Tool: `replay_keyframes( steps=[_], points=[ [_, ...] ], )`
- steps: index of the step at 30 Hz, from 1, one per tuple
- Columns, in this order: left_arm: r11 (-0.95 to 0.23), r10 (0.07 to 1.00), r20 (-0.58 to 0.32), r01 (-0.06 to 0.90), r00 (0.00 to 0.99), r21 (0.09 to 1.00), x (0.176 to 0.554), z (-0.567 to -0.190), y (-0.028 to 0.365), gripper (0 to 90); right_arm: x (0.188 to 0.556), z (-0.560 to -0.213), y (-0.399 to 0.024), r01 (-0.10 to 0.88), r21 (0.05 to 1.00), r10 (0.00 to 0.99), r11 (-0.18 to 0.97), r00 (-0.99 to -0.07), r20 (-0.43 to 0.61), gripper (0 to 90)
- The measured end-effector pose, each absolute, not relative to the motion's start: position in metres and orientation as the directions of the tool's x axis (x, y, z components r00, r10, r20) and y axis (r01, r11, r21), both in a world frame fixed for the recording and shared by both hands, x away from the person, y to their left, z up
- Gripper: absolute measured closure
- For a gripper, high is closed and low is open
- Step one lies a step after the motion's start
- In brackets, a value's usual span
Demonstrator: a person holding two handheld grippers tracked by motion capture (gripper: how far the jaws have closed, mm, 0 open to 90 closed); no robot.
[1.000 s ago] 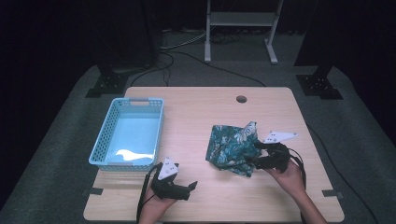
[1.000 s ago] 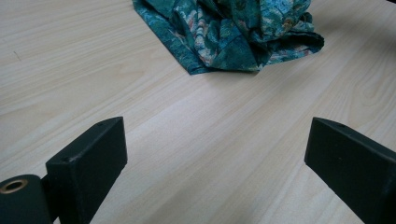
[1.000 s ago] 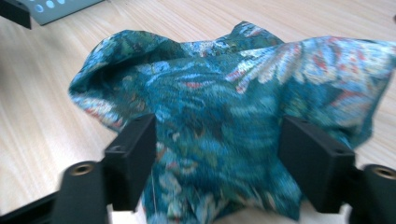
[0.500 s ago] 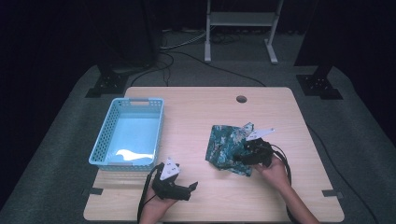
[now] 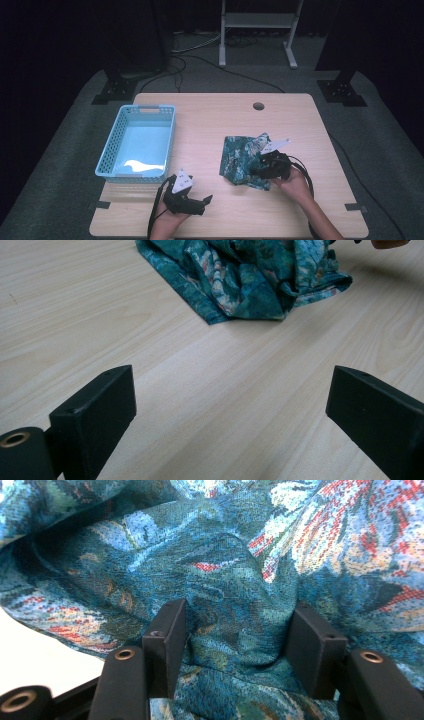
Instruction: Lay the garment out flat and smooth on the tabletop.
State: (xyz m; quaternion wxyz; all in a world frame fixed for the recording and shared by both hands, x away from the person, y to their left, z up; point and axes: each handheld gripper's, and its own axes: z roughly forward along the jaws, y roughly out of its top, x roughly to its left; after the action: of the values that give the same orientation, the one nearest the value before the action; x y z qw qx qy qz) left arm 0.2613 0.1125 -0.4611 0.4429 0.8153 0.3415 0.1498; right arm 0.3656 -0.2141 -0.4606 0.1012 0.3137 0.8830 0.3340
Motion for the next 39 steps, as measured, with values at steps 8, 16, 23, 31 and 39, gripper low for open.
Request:
replay_keyframes(
  steps=[8,16,23,31,39],
  points=[
    [-0.373,0.691,-0.058,0.424,0.721,0.825,0.261,-0.461,0.112,4.9,0.359,-0.459,-0.206,0.478,0.635,0.6,0.607,-0.799,0.029,45.4],
    [-0.376,0.689,-0.055,0.421,0.723,0.826,0.261,-0.461,0.112,4.9,0.349,-0.456,-0.19,0.462,0.615,0.572,0.64,-0.82,0.021,46.3],
    [-0.372,0.692,-0.054,0.419,0.72,0.828,0.261,-0.46,0.113,4.8,0.34,-0.455,-0.174,0.448,0.605,0.549,0.659,-0.836,0.022,47.7],
    [-0.368,0.694,-0.055,0.42,0.717,0.829,0.261,-0.459,0.115,4.9,0.325,-0.453,-0.154,0.417,0.591,0.499,0.691,-0.866,0.028,53.4],
    [-0.363,0.695,-0.057,0.419,0.717,0.832,0.26,-0.458,0.117,4.9,0.315,-0.447,-0.148,0.371,0.599,0.471,0.71,-0.882,-0.011,68.8]
  ],
)
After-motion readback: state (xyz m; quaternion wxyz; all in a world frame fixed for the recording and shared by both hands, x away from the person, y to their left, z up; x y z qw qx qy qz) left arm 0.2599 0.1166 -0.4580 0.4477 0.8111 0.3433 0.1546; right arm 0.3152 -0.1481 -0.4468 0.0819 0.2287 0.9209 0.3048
